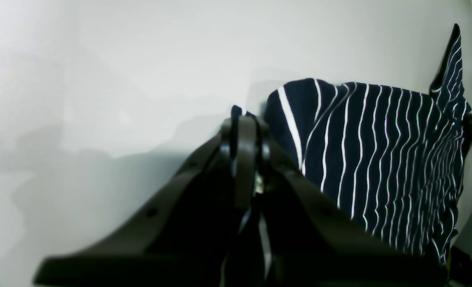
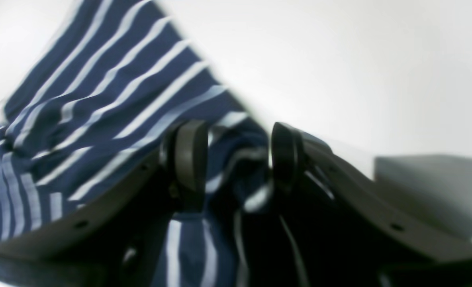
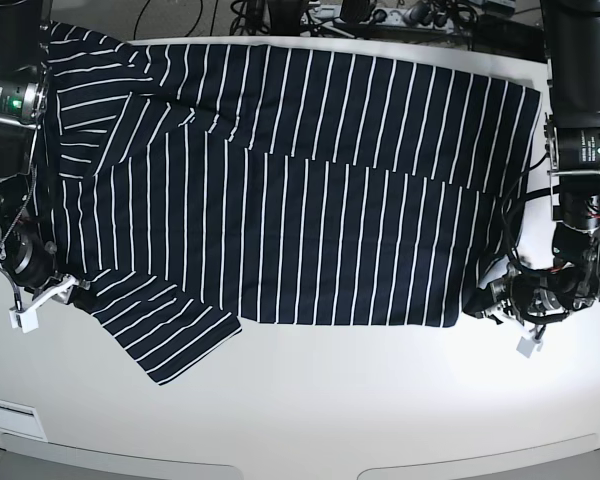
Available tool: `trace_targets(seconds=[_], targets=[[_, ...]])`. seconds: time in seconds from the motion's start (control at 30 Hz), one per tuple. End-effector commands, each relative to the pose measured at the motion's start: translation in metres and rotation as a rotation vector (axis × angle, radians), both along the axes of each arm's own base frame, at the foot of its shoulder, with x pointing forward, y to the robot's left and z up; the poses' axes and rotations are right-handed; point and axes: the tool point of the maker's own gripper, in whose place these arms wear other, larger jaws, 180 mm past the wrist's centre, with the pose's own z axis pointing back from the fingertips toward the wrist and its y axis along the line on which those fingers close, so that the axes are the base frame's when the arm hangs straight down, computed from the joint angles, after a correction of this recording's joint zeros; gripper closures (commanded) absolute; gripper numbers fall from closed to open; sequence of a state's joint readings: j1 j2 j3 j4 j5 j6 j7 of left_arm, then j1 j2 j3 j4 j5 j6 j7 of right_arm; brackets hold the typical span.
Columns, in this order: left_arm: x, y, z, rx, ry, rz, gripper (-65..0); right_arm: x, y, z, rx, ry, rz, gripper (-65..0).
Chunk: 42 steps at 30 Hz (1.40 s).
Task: Fold the T-shirt properly
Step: 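Move the right gripper to the hem corner beside the sleeve, then lift the hem with both grippers and fold it over onto the collar edge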
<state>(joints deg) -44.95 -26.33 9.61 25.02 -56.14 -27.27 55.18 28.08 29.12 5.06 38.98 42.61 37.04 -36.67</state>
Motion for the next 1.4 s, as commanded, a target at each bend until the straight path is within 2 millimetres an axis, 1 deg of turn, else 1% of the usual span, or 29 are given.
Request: trace_targets(seconds=[0.0,0.1,0.23,0.27,0.3,0.37,0.4,0.47,0.57,0.63,0.8,0.9,0.97,1.07,1.13,1.17,1.3,1.37], targets=[[-0.007,0.009,-0.004,0.057,0.055,-0.019,0.0,0.009,-0.001,0.016,-0.003,-0.030,0.022,-28.8],[-0.007,0.009,-0.004,0.057,0.055,-0.019,0.0,0.019,0.008,0.029,0.030,-0.064,0.044,-28.7],[-0.007,0.009,-0.004,0.056,0.054,-0.019,0.0,0.027,0.009,0.040,0.035,-0.093,0.049,-28.3],[-0.007,0.009,-0.004,0.056,0.054,-0.019,0.0,0.029,0.009,0.043,0.041,-0.102,0.047,-25.0],[-0.007,0.009,-0.004,0.056,0.054,-0.019,0.0,0.030,0.009,0.045,0.050,-0.109,0.044,-19.3],[-0.007,0.009,-0.004,0.056,0.053,-0.020,0.0,0.033,0.009,0.050,0.054,-0.120,0.042,-5.1],[-0.007,0.008,-0.003,0.056,0.049,-0.024,0.0,0.034,0.008,0.052,0.057,-0.126,0.041,0.0],[-0.003,0.004,0.003,0.052,0.005,-0.069,0.0,0.038,0.008,0.059,0.067,-0.133,0.042,0.0],[0.011,0.009,0.016,0.085,-0.067,-0.085,0.0,0.044,0.009,0.069,0.066,-0.139,0.052,0.0],[0.021,0.011,0.026,0.098,-0.105,-0.076,0.0,0.044,0.007,0.071,0.059,-0.133,0.057,0.0],[0.037,0.005,0.052,0.093,-0.180,-0.127,0.0,0.035,0.002,0.071,0.089,-0.095,0.065,0.0],[0.044,0.002,0.069,0.112,-0.215,-0.161,0.0,0.030,-0.008,0.081,0.095,-0.103,0.066,0.0],[0.048,0.004,0.081,0.137,-0.250,-0.175,0.0,0.024,-0.018,0.091,0.053,-0.121,0.077,0.0],[0.051,0.016,0.098,0.177,-0.294,-0.180,0.0,0.013,-0.028,0.106,-0.047,-0.156,0.123,0.0],[0.050,0.020,0.104,0.190,-0.299,-0.189,0.0,0.003,-0.028,0.113,-0.108,-0.174,0.161,0.0],[0.048,0.018,0.106,0.185,-0.302,-0.208,0.0,-0.002,-0.027,0.114,-0.133,-0.180,0.181,0.0],[0.039,0.004,0.111,0.124,-0.288,-0.272,0.0,-0.022,-0.018,0.111,-0.193,-0.175,0.245,0.0],[0.033,0.004,0.113,0.102,-0.278,-0.295,0.0,-0.032,-0.018,0.104,-0.211,-0.155,0.263,0.0]])
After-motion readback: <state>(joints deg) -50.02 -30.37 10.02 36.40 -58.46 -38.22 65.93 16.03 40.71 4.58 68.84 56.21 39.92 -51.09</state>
